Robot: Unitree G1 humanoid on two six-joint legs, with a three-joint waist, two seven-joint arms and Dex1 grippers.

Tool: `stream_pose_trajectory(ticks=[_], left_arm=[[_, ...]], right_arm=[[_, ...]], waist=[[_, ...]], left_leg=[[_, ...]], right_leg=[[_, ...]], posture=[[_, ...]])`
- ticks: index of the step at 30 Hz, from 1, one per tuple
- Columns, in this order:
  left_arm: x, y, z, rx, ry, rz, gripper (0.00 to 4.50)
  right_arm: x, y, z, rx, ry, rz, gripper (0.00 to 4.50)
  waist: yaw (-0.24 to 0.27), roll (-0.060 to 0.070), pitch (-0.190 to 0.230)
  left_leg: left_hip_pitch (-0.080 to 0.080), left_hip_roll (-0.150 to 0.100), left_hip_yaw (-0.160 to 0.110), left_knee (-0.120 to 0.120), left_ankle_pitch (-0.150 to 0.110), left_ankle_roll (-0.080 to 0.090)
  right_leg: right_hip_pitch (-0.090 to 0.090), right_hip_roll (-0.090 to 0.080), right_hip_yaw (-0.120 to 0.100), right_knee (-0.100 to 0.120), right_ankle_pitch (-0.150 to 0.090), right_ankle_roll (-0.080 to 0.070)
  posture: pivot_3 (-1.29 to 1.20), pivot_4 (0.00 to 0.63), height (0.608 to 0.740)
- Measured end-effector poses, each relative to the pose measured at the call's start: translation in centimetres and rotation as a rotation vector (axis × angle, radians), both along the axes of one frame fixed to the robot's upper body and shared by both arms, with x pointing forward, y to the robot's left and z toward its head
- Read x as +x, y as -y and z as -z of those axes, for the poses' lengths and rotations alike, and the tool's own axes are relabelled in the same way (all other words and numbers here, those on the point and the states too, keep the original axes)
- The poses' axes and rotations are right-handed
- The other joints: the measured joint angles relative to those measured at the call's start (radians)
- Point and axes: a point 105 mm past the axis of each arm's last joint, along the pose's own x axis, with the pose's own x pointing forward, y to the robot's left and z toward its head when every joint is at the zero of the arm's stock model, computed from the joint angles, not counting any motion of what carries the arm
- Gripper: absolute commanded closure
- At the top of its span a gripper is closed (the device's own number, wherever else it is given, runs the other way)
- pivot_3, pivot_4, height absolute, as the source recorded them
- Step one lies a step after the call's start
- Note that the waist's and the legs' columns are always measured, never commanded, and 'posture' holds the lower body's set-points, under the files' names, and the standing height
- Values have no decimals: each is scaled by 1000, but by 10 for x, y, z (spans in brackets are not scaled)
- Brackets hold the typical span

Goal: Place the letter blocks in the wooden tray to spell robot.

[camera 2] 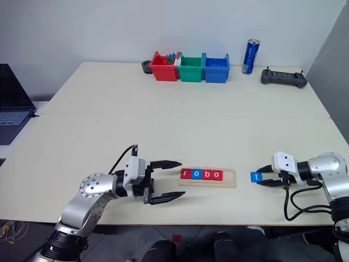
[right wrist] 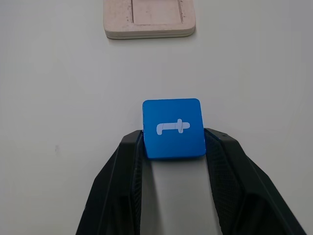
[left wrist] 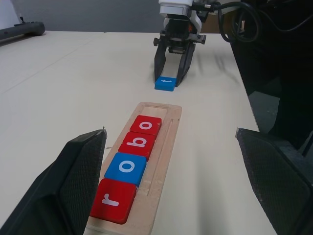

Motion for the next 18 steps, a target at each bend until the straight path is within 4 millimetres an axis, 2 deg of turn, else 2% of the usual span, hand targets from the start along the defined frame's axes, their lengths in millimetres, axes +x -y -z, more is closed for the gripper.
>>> stream_pose_trajectory(ticks=[3,8,14,18], left_arm=[[0,0,0,1,1,0,0],[0,0,0,1,2,0,0],[0,0,0,1,2,0,0],[0,-1,0,1,2,-1,0]], right_arm=[[2,-9,-8,15,6,-9,3033],[6,-48,-38,105,65,-60,3033],[0,-73,-32,133,49,-61,3033],[-2,-79,-26,115,50,-66,3033]], waist=[[-1,0,0],[1,0,0],[8,0,0],[9,0,0]], left_leg=[[0,0,0,0,0,0],[0,0,-1,0,0,0],[-1,0,-1,0,0,0],[-1,0,-1,0,0,0]], right_leg=[[0,0,0,0,0,0],[0,0,-1,0,0,0],[-1,0,-1,-1,0,0],[-1,0,-1,0,0,0]], posture=[[0,150,740],[0,150,740],[0,150,740],[0,150,740]])
